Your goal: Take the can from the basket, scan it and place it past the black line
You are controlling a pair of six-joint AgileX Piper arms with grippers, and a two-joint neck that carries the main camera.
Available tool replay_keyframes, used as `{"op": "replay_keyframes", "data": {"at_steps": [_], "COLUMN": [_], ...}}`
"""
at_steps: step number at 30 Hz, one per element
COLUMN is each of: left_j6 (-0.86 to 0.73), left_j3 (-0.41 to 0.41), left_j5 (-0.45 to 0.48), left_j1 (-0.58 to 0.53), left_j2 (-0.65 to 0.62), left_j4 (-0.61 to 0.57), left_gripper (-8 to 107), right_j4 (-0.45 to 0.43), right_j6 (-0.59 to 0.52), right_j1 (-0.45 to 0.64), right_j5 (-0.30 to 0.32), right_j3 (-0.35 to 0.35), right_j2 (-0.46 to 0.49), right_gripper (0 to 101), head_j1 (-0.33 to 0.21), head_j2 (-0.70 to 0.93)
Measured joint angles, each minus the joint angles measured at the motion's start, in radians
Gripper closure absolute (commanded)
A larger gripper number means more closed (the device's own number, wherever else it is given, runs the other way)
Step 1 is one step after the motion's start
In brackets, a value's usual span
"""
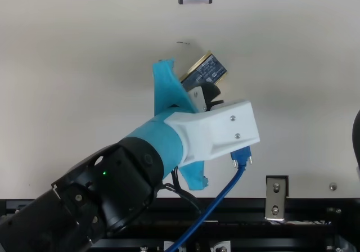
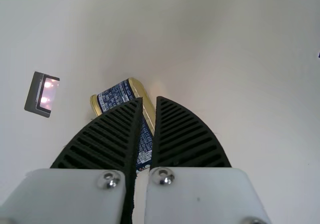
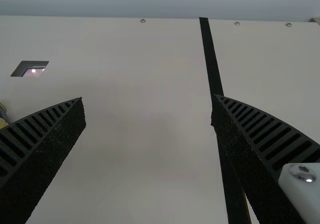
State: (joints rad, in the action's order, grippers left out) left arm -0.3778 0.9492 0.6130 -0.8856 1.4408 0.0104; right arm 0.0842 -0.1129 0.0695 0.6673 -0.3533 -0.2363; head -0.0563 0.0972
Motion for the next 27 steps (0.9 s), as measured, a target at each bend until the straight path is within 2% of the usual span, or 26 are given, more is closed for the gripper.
{"op": "replay_keyframes", "data": {"at_steps": [5,6,7,19,27], "left_j6": [0.0,0.0,0.0,0.044,0.175], "left_j3": [0.0,0.0,0.0,-0.01,-0.046], "left_j5": [0.0,0.0,0.0,-0.014,-0.095], "left_j1": [0.0,0.0,0.0,0.002,0.075], "left_j2": [0.0,0.0,0.0,-0.029,-0.105], "left_j4": [0.0,0.0,0.0,0.02,0.093], "left_gripper": [89,53,9,9,9], "right_j4": [0.0,0.0,0.0,0.0,0.0], "right_j6": [0.0,0.0,0.0,0.0,0.0], "right_j1": [0.0,0.0,0.0,0.0,0.0], "right_j5": [0.0,0.0,0.0,0.0,0.0], "right_j3": [0.0,0.0,0.0,0.0,0.0], "right_j2": [0.0,0.0,0.0,0.0,0.0], "right_gripper": [0,0,0,0,0], "head_j1": [-0.005,-0.005,-0.005,0.0,-0.005], "head_j2": [0.0,0.005,0.0,0.005,0.0]}}
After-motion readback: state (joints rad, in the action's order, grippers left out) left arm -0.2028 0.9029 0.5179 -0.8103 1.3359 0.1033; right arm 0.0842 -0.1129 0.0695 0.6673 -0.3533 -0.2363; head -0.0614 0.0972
